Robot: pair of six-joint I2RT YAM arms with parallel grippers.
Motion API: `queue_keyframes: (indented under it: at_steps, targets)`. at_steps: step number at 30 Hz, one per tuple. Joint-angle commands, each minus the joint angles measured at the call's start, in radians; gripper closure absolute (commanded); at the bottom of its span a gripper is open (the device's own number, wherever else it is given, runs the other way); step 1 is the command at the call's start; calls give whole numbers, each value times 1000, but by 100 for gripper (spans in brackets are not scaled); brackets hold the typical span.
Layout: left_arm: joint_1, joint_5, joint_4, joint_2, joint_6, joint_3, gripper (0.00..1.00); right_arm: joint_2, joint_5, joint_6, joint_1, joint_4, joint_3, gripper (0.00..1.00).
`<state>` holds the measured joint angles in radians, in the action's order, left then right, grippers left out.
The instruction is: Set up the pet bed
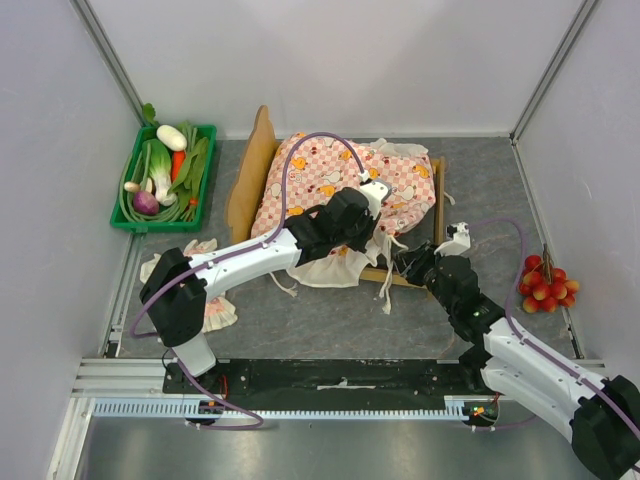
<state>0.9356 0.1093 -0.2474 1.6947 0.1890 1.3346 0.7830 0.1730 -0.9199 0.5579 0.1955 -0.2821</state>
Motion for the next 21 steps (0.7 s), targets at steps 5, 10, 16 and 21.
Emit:
queue_keyframes:
  at_steps: [5,10,16,21]
  targets:
    - [-20,-34,45,-49,41,9,98,-8,-4,30,-6,87,1,93]
    - [-29,-37,40,-56,38,3,98,-85,43,156,-7,-87,-69,100]
    - [-40,-68,43,-70,14,-14,98,-149,62,376,-9,-251,-222,100]
    - [-43,-88,40,-70,6,-14,98,-97,63,461,-7,-304,-295,100]
